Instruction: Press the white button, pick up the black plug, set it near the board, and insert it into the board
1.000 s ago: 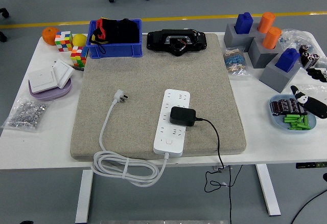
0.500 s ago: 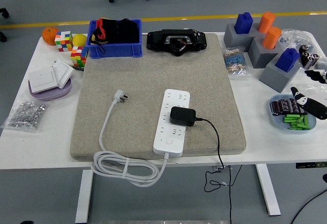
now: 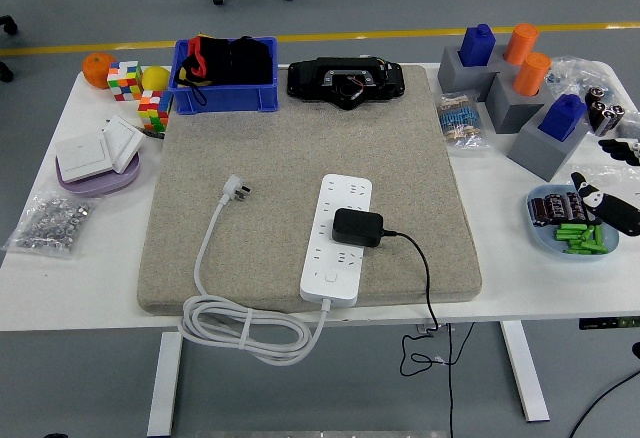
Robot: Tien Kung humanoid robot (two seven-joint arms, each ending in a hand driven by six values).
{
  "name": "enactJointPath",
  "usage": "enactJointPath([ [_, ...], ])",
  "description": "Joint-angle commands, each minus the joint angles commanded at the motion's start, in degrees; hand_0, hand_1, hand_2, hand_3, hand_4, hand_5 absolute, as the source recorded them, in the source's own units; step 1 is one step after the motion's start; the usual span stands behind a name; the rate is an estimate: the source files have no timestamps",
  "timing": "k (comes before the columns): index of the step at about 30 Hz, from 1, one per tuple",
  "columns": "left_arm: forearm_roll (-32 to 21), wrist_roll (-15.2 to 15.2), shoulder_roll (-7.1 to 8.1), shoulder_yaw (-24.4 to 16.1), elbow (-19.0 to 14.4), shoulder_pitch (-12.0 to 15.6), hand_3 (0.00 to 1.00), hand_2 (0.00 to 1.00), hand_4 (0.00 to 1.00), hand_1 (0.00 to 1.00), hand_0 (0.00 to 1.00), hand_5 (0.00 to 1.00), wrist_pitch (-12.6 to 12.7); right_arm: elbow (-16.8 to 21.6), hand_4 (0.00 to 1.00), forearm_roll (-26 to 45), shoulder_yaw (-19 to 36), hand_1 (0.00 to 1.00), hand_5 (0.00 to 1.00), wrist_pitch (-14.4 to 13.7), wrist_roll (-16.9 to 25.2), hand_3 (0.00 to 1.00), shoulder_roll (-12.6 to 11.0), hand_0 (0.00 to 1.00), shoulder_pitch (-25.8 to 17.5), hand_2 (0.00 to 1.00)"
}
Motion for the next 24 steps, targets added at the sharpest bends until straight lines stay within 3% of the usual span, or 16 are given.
enactJointPath([
  [24, 0.56, 0.01, -0.17, 0.13, 0.0, 0.14, 0.734, 0.668, 0.656, 0.71, 0.774, 0.566, -0.2, 0.59, 0.831, -0.02, 0.63, 0.663, 0.208, 0.15, 0.02, 0.619, 0.44, 0.748, -1.06, 0.662],
])
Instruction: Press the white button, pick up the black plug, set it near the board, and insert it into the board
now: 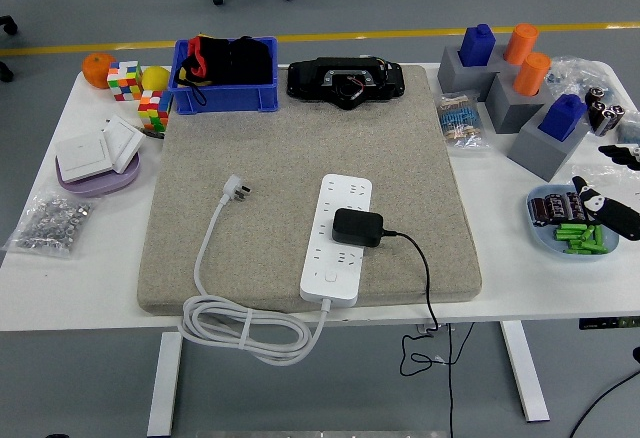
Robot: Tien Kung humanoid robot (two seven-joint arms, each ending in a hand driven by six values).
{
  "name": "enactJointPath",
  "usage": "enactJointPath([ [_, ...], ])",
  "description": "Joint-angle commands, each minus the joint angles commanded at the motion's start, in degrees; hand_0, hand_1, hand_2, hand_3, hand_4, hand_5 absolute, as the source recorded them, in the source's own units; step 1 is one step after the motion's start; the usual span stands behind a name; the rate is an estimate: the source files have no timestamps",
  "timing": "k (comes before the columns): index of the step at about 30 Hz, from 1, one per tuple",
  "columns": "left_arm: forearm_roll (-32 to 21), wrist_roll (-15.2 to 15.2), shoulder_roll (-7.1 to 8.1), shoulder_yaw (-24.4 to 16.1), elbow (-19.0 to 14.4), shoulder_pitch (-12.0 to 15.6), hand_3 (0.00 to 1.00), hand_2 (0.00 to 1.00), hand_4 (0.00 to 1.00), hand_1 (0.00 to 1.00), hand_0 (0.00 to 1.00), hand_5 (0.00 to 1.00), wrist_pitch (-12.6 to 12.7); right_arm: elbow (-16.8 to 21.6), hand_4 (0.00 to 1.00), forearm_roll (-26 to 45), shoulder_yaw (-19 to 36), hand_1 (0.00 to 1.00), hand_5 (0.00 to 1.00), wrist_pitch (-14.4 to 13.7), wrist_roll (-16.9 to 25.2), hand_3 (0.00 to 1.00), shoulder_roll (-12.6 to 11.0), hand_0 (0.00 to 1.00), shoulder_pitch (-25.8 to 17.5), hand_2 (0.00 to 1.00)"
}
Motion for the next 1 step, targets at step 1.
enactJointPath([
  [1, -0.06, -0.01, -0.02, 0.07, 0.0, 0.04, 0.734, 0.668, 0.656, 0.71, 0.774, 0.566, -0.01, 0.01, 0.831, 0.02, -0.01, 0.663, 0.208, 0.01, -0.01, 0.619, -0.01, 0.748, -0.12, 0.662],
])
